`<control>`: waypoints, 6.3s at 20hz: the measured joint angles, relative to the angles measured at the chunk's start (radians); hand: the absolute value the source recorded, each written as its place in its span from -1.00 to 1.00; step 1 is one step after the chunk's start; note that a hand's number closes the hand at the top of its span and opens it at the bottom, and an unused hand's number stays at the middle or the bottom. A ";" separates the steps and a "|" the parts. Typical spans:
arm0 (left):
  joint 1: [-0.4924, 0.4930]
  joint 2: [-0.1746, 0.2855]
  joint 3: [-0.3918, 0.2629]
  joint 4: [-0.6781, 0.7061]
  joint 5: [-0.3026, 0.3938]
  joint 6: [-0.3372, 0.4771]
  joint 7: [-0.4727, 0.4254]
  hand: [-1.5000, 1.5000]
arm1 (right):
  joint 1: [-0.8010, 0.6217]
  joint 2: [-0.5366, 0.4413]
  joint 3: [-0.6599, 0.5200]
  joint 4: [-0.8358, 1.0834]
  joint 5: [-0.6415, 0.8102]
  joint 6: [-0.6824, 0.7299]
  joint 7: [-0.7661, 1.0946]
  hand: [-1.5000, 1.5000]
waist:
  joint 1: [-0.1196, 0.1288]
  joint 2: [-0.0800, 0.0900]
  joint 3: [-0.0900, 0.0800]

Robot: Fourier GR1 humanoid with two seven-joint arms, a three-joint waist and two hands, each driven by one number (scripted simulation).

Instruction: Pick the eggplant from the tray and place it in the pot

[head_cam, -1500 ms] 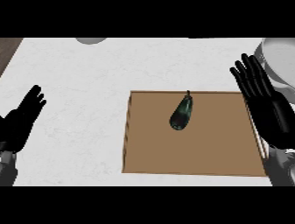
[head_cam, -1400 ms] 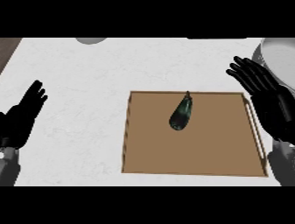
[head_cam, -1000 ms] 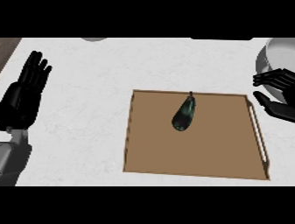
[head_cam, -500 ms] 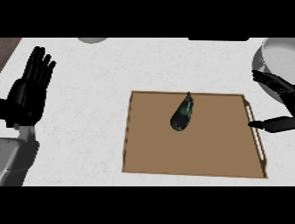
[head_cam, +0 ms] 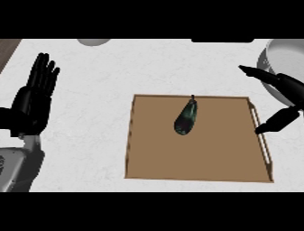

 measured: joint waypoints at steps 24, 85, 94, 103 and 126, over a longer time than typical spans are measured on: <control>-0.001 -0.041 0.083 -0.005 -0.058 -0.067 0.022 0.00 | -0.046 0.295 0.015 -0.022 0.247 0.053 0.266 -1.00 | -0.008 0.000 0.000; -0.056 -0.121 0.096 -0.046 -0.128 -0.136 0.070 0.00 | -0.516 0.403 -0.203 0.348 1.008 -0.741 1.078 1.00 | 0.082 0.034 -0.005; -0.072 -0.128 0.103 -0.015 -0.134 -0.124 0.067 0.00 | -0.683 0.319 -0.174 0.500 1.290 -0.872 1.415 1.00 | 0.067 0.028 -0.002; -0.040 -0.129 0.118 -0.012 -0.143 -0.110 0.054 0.00 | -0.665 0.234 -0.245 0.595 1.332 -0.903 1.431 1.00 | 0.021 0.011 0.000; -0.009 -0.118 0.141 -0.059 -0.129 -0.134 0.069 0.00 | -0.393 -0.017 -0.494 0.718 1.087 -1.114 1.032 1.00 | 0.019 0.013 0.003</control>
